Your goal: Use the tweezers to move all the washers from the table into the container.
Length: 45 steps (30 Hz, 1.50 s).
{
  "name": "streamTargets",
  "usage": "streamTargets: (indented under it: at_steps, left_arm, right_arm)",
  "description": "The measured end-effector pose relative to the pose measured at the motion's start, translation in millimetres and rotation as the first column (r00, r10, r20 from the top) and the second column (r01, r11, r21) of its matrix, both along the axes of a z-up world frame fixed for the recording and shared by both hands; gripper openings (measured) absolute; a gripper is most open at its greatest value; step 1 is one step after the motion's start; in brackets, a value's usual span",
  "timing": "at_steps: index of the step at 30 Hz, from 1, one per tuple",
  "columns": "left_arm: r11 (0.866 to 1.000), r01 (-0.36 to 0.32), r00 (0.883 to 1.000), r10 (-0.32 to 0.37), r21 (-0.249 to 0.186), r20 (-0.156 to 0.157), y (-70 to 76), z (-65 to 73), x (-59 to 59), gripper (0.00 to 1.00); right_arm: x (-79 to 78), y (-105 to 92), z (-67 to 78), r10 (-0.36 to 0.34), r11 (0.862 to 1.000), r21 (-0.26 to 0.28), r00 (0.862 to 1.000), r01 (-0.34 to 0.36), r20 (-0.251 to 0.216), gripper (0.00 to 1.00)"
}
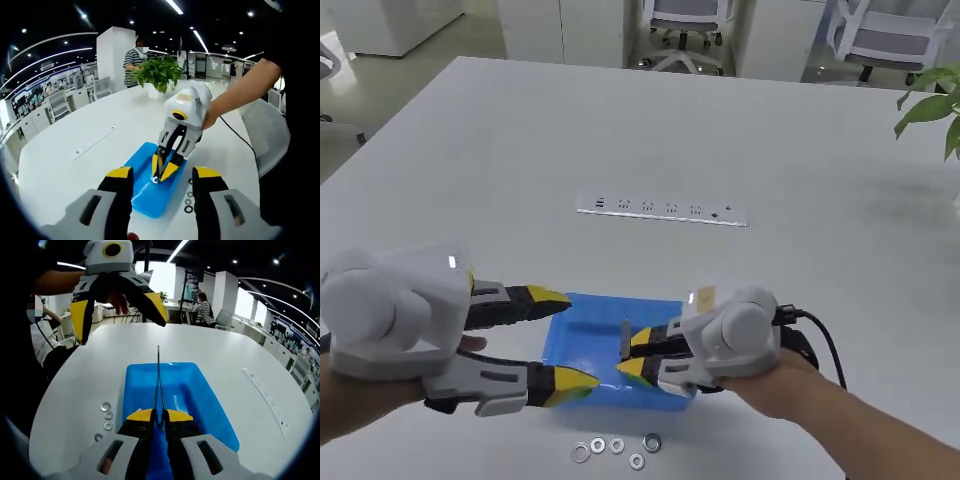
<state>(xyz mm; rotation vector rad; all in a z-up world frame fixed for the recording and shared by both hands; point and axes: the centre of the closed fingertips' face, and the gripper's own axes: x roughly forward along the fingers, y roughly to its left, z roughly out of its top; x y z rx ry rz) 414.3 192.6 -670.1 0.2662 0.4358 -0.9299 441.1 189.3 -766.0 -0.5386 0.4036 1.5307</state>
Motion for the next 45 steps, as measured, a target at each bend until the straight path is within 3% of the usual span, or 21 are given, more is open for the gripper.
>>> streamTargets:
  at_steps: [10, 22, 30, 34, 45]
  left_arm:
    - [0.999, 0.040, 0.999, -0.041, 0.026, 0.022, -10.4, -9.4, 20.9, 0.28]
    - [0.994, 0.101, 0.995, -0.102, 0.046, 0.024, -20.1, -22.3, 31.9, 0.18]
    - [0.988, 0.146, 0.989, -0.148, 0.044, 0.027, -29.5, -22.2, 31.4, 0.12]
    - [0.985, 0.167, 0.986, -0.168, 0.051, 0.009, -31.9, -25.3, 28.9, 0.08]
    - [0.982, 0.180, 0.983, -0.181, 0.063, 0.015, -34.3, -24.8, 28.1, 0.06]
  right_arm:
    - [0.4, -0.8, -3.2, 0.003, 1.000, -0.006, 1.000, -0.003, -0.008, 0.10]
    - [-0.3, -1.9, -2.8, 0.014, 1.000, -0.008, 1.000, -0.014, -0.003, 0.10]
    - [-0.2, -2.3, -3.2, 0.019, 1.000, -0.010, 1.000, -0.019, 0.000, 0.10]
    - [-0.1, -3.0, -3.2, 0.020, 1.000, -0.014, 1.000, -0.020, 0.004, 0.10]
    - [1.6, -5.1, -3.5, 0.020, 0.999, -0.025, 1.000, -0.020, 0.023, 0.13]
